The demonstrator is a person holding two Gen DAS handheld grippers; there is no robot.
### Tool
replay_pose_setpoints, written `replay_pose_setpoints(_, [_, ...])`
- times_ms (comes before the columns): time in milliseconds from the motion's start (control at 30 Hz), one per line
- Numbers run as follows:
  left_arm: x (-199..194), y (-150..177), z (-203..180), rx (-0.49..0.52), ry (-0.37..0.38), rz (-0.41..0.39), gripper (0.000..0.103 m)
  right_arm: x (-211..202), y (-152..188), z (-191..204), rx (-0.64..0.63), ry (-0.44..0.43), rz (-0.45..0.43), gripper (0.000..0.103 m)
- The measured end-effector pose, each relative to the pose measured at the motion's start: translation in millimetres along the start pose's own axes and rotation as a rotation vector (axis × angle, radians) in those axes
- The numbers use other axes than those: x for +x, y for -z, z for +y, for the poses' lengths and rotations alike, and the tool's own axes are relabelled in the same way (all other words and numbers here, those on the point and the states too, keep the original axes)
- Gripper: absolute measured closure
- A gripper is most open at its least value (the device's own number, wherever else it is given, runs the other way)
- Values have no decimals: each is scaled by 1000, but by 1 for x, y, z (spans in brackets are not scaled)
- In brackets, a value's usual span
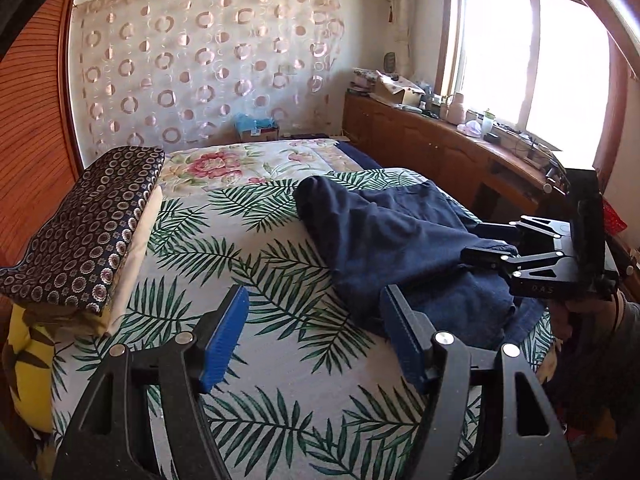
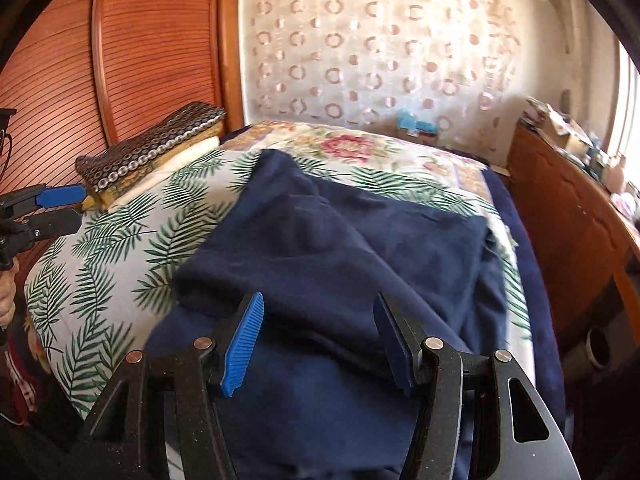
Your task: Fold small clothes
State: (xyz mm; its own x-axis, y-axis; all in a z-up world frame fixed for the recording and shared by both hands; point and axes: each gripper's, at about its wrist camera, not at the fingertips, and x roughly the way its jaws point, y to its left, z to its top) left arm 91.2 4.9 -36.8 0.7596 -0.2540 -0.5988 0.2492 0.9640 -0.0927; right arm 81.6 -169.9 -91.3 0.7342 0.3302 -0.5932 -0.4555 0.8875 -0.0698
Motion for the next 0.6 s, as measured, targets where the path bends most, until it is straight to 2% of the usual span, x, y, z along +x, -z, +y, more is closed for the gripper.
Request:
replay_pose_setpoints(200, [2,7,13,-21,-8,9,34,17,-10,12,-47,-90,42,44])
replay_pose_setpoints(600, [1,14,35,-64,-32,9,34,36,-29,26,-140,-162,95,44])
